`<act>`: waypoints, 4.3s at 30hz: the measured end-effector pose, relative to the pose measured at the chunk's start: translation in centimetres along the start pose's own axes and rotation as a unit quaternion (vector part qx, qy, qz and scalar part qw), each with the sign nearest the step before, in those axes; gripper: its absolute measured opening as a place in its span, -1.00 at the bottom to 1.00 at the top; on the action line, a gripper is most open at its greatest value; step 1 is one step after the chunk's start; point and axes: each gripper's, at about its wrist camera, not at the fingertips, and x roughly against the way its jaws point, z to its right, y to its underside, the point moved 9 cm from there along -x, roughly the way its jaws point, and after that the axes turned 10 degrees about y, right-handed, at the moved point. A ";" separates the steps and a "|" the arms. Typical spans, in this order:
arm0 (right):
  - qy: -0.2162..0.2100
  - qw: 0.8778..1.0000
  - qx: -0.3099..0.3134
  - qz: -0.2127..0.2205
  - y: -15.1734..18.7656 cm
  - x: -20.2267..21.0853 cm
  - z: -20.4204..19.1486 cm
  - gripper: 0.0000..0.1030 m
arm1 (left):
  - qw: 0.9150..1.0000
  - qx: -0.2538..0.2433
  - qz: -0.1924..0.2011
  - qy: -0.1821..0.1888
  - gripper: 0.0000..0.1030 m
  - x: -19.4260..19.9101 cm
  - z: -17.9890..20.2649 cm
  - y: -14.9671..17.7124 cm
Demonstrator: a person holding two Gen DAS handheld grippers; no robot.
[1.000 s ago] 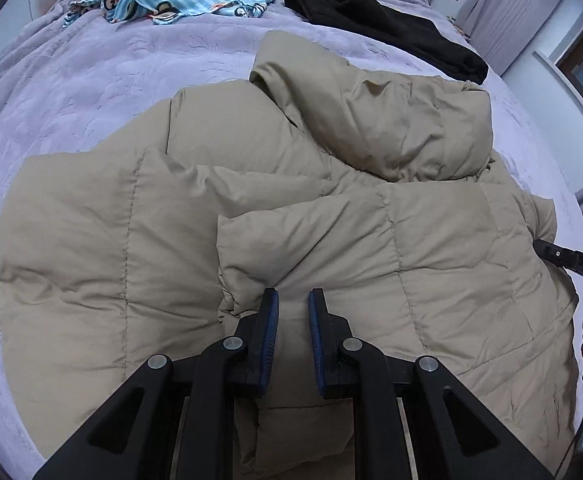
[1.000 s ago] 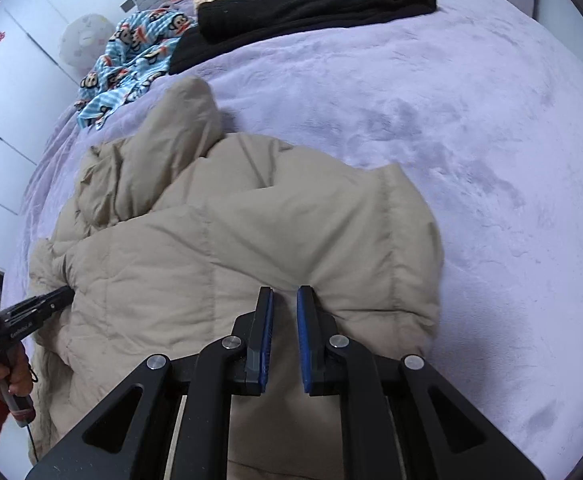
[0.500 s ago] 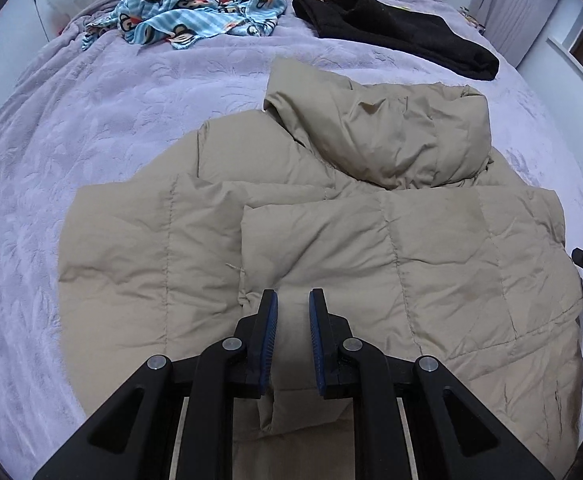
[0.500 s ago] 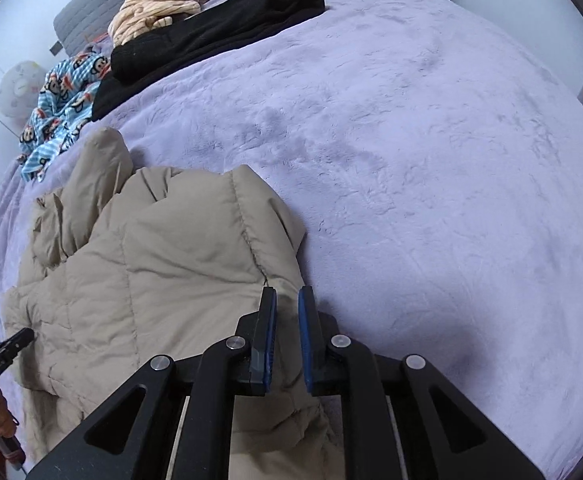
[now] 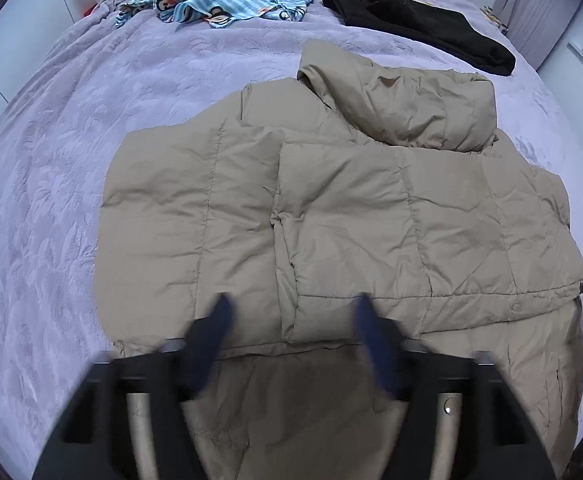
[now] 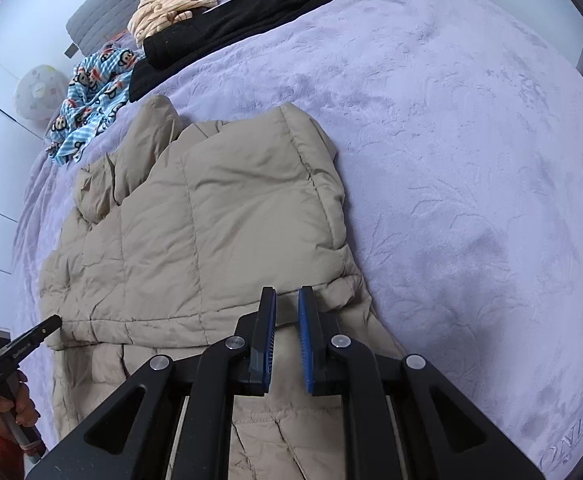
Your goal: Fold large clothes
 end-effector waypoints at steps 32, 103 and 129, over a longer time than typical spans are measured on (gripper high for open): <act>-0.064 0.997 0.001 -0.032 3.7 2.3 0.2 0.99 | 1.000 0.010 0.006 -0.024 0.96 2.0 2.6 3.1; -0.142 0.926 -0.296 -0.187 27.8 8.5 9.3 0.99 | 0.941 0.302 -0.056 0.140 0.96 12.2 -7.7 31.7; -0.214 0.881 -0.397 -0.143 26.5 7.1 7.2 -0.77 | 0.951 0.198 -0.013 0.238 -0.73 13.7 -3.7 22.9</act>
